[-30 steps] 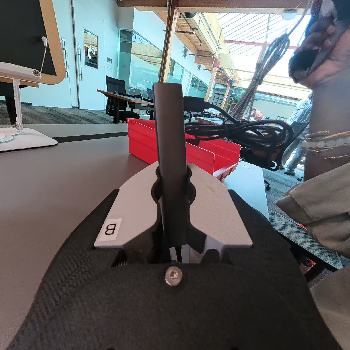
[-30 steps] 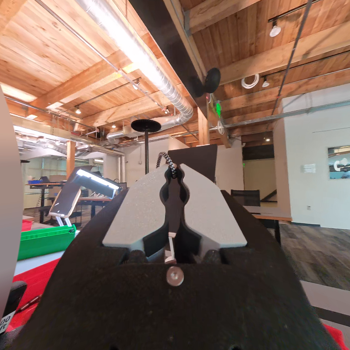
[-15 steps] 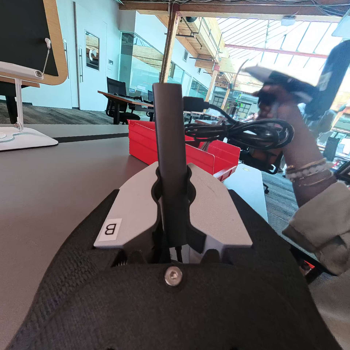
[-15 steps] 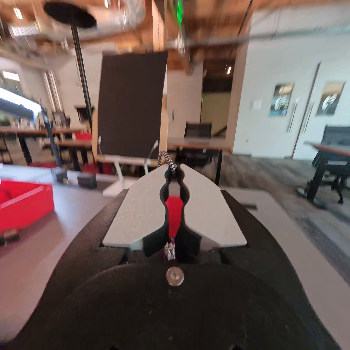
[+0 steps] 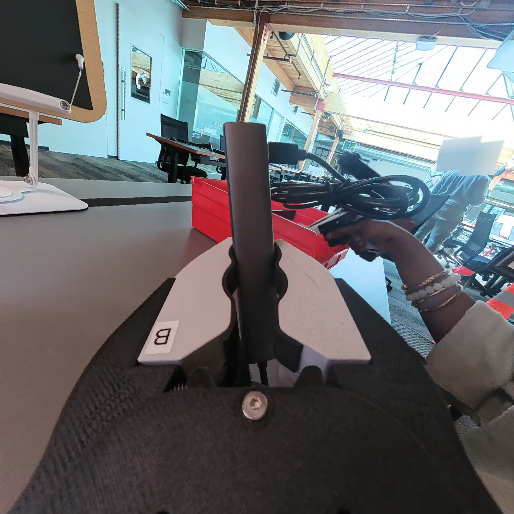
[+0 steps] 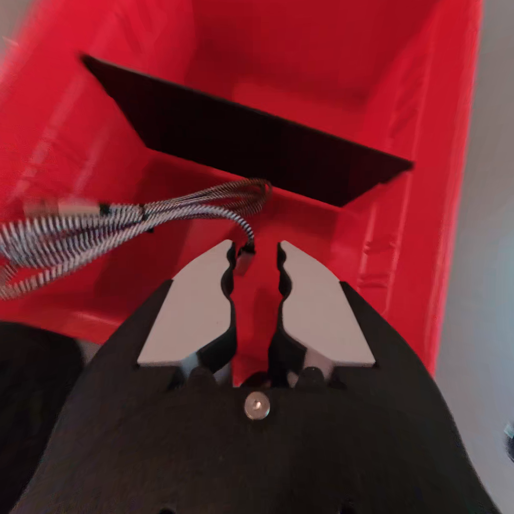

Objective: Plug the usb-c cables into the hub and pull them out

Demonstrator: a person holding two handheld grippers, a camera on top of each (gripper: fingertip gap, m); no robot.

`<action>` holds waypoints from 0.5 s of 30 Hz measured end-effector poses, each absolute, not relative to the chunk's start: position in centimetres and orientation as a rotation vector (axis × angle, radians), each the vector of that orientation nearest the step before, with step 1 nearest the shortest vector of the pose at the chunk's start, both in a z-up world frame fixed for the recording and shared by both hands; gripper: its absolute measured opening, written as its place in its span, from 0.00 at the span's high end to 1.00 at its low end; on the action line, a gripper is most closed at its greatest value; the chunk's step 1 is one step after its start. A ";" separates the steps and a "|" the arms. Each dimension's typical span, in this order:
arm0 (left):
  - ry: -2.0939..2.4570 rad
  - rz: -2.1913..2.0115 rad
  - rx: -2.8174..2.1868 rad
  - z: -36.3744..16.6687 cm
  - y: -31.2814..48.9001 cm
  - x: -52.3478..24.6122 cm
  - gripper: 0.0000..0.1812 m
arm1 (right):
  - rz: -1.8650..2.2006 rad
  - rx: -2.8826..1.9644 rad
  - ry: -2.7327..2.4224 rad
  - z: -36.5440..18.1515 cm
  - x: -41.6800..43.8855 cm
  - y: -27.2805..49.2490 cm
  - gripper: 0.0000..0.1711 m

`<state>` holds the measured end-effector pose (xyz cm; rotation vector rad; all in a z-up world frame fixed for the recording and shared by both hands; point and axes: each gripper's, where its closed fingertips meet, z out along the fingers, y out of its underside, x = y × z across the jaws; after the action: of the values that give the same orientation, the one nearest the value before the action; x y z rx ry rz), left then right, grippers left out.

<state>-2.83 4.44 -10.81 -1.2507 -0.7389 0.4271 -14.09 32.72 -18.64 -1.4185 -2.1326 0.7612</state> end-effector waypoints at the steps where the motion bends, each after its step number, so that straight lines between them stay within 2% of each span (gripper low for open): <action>1: -0.738 0.429 -1.250 -10.8 4.4 -2.8 0.88 | 0.685 -1.432 -2.107 -18.8 -14.2 33.5 0.76; 2: -0.738 0.429 -1.249 -10.8 4.4 -2.8 0.88 | 0.656 -1.443 -2.088 -18.7 -14.2 33.9 0.67; 4: -0.739 0.429 -1.245 -10.8 4.4 -2.8 0.88 | 0.709 -1.458 -2.000 -17.3 -14.5 34.1 0.56; 8: -0.747 0.433 -1.243 -10.8 4.3 -2.9 0.88 | 0.883 -1.340 -1.767 -11.8 -14.6 33.8 0.41; 12: -0.750 0.441 -1.239 -10.8 4.2 -3.0 0.88 | 0.982 -1.214 -1.565 -7.4 -13.9 33.0 0.40; 15: -0.750 0.440 -1.236 -10.7 4.1 -2.9 0.88 | 0.688 -1.323 -1.675 -10.4 -14.6 35.1 0.45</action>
<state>-2.94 4.14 -10.74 -1.2360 -0.7499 0.4395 -14.59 35.07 -10.44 -1.3228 -1.6745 0.6880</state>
